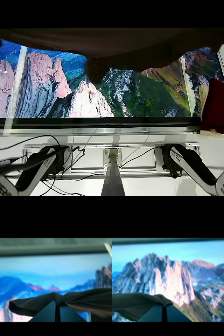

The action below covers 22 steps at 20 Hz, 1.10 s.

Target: Fold the clothes and pants, and hang the long-sleeved shirts on hangers.

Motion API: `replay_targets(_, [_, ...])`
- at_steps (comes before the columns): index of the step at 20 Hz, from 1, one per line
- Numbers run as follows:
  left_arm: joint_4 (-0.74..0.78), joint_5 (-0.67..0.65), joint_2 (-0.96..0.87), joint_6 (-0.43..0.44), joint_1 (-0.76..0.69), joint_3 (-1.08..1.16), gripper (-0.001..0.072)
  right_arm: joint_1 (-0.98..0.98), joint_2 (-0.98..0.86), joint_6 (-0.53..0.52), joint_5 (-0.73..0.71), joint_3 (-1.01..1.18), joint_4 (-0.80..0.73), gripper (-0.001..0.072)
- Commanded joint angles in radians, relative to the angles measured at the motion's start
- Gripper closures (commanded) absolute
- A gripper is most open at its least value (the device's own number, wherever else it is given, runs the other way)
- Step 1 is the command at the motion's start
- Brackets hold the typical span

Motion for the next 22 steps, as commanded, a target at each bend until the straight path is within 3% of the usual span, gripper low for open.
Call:
replay_targets(1, [0.056, 0.056, 0.122, -0.006, 0.035, 0.011, 0.0698, -0.006, 0.145, -0.019, 0.075, 0.002, 0.049, 0.0702])
replay_targets(5, [0.088, 0.037, 0.091, -0.006, 0.033, -0.016, 0.0698, -0.006, 0.189, -0.039, 0.291, -0.023, 0.05, 0.0703])
replay_targets(10, [0.011, -0.086, -0.163, -0.006, 0.029, -0.154, 0.0698, -0.006, 0.151, -0.039, 0.292, -0.342, 0.133, 0.0703])
replay_targets(13, [-0.007, -0.087, -0.352, -0.007, 0.022, -0.204, 0.0698, -0.006, 0.107, -0.047, 0.198, -0.566, 0.131, 0.0703])
replay_targets(15, [-0.103, -0.088, -0.468, -0.032, 0.013, -0.204, 0.0698, -0.006, 0.079, -0.053, 0.049, -0.687, 0.129, 0.0703])
replay_targets(19, [-0.234, -0.074, -0.607, -0.024, -0.031, -0.203, 0.0697, -0.006, 0.042, -0.052, -0.179, -0.784, 0.141, 0.0702])
replay_targets(20, [-0.234, -0.073, -0.625, -0.024, -0.04, -0.203, 0.0648, -0.006, 0.037, -0.052, -0.196, -0.784, 0.144, 0.0702])
replay_targets(22, [-0.234, -0.079, -0.643, -0.016, -0.046, -0.203, 0.0072, -0.006, 0.036, -0.052, -0.212, -0.784, 0.147, 0.0702])
